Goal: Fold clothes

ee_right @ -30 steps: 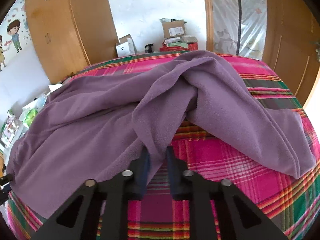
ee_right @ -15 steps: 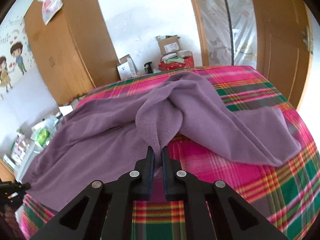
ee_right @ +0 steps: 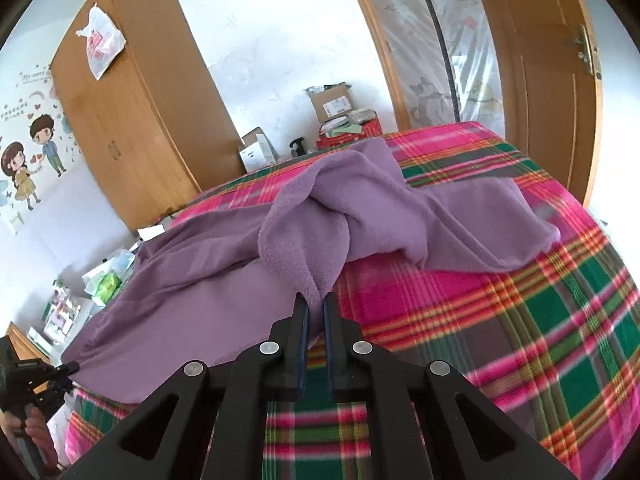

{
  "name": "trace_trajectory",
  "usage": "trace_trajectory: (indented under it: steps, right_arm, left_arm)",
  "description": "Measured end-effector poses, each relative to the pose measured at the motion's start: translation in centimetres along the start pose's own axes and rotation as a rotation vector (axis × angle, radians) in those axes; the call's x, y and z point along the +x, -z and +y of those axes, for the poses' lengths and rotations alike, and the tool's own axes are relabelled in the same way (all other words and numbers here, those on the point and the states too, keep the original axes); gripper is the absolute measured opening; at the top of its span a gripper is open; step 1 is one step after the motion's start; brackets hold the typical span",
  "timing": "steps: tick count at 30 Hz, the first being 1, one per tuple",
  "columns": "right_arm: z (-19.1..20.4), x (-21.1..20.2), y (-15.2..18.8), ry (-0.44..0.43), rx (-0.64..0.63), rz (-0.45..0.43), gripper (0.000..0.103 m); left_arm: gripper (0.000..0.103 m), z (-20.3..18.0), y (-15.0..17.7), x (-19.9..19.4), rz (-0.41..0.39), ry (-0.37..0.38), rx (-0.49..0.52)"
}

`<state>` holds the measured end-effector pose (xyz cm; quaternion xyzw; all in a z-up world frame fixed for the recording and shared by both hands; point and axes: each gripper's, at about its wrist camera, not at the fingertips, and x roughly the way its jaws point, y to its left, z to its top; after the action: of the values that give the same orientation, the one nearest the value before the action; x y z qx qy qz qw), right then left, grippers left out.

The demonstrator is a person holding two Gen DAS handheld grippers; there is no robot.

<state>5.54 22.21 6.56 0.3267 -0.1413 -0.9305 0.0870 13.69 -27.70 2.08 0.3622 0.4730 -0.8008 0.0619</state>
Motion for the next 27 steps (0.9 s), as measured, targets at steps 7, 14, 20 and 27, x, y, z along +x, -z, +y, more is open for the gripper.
trace_trajectory:
  steps: [7, 14, 20, 27]
  right_arm:
    - [-0.5, -2.1, 2.1, 0.0, 0.009, -0.001, 0.007]
    - [-0.9, -3.4, 4.1, -0.001, 0.02, -0.001, 0.007]
    - [-0.9, -4.8, 5.5, 0.001, 0.014, -0.005, 0.007]
    - [-1.7, -5.7, 7.3, -0.001, 0.034, 0.007, 0.007]
  left_arm:
    - [0.007, 1.1, 2.0, -1.4, 0.016, -0.009, 0.015]
    - [0.007, 1.5, 3.4, -2.6, 0.016, -0.004, 0.025]
    - [0.007, 1.8, 4.2, -3.5, 0.012, -0.004, 0.027]
    - [0.007, 2.3, 4.6, -3.8, 0.019, -0.009, 0.02]
